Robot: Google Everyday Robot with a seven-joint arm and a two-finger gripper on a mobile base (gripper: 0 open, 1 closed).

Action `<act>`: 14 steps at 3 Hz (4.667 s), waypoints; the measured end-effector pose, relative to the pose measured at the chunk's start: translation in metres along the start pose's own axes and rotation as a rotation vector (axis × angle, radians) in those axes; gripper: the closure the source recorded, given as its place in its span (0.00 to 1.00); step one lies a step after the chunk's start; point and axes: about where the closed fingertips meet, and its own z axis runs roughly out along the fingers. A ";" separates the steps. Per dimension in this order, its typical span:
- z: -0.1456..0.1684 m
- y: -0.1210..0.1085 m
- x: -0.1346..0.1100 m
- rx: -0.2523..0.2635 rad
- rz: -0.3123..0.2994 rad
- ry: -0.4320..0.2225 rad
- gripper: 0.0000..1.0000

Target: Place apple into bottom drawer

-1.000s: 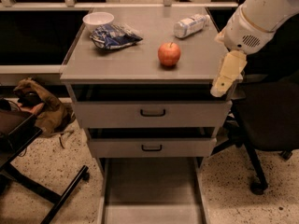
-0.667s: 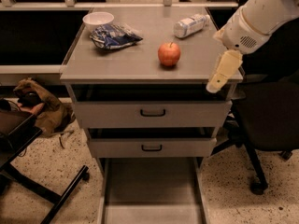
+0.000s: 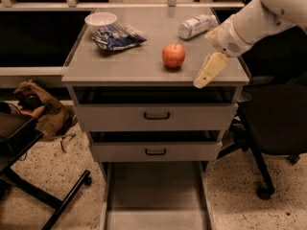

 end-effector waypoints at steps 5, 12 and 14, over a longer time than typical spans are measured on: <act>0.081 -0.068 -0.019 -0.060 -0.004 -0.080 0.00; 0.120 -0.074 -0.057 -0.130 -0.082 -0.103 0.88; 0.077 -0.024 -0.051 -0.110 -0.129 -0.141 1.00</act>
Offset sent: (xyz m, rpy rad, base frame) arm 0.0257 0.0218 -0.0139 0.0188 -0.0078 0.0384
